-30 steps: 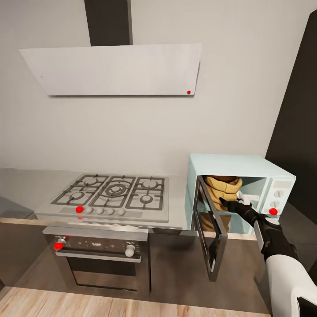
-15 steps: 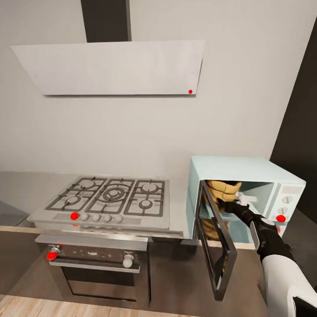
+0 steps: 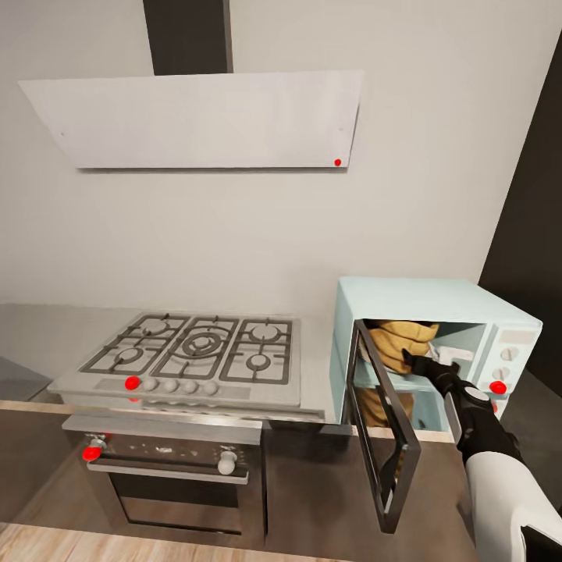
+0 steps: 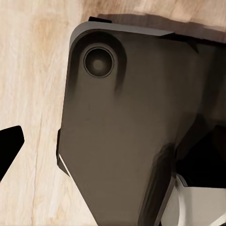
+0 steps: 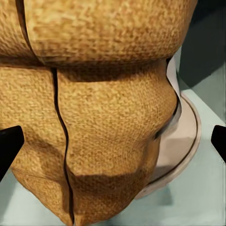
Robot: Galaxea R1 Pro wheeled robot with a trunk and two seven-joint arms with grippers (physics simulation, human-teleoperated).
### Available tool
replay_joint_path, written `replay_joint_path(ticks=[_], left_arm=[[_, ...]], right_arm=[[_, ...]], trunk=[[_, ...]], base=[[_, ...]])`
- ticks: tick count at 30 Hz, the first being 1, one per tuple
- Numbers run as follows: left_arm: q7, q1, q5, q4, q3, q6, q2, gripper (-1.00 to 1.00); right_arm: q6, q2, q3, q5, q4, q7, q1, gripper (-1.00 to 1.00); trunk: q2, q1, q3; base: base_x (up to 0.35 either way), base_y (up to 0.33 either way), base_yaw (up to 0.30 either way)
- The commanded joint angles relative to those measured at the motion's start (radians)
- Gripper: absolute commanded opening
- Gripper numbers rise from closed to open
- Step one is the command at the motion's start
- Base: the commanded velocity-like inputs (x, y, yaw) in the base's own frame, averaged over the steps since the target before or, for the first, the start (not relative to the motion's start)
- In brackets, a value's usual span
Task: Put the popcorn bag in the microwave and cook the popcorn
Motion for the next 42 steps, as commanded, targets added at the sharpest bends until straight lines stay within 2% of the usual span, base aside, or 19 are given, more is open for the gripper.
replay_joint_path(ticks=[1,6,20,30,42], left_arm=[[0.001,0.0,0.006,0.0,0.001,-0.003,0.0,1.0],[0.001,0.0,0.006,0.0,0.001,-0.005,-0.001,1.0],[0.001,0.0,0.005,0.0,0.002,-0.006,-0.001,1.0],[0.0,0.0,0.006,0.0,0.0,-0.005,0.0,1.0],[0.001,0.0,0.005,0.0,0.001,-0.006,-0.002,1.0]], right_arm=[[0.004,0.001,-0.006,0.009,-0.002,-0.002,-0.001,1.0],[-0.014,0.0,-0.005,0.007,-0.002,-0.052,-0.001,1.0],[-0.018,0.0,-0.006,0.006,-0.002,-0.071,-0.001,1.0],[-0.019,-0.007,-0.005,0.006,-0.002,-0.07,-0.001,1.0],[-0.008,-0.011,0.004,0.024,-0.002,-0.048,-0.001,1.0]], trunk=[[-0.001,0.0,-0.001],[-0.001,0.0,-0.001],[-0.001,0.0,-0.001],[-0.001,0.0,-0.001],[-0.001,0.0,-0.001]], base=[[0.0,0.0,0.0],[0.0,0.0,0.0],[0.004,0.0,0.0],[0.14,0.0,0.0],[-0.282,0.0,0.0]])
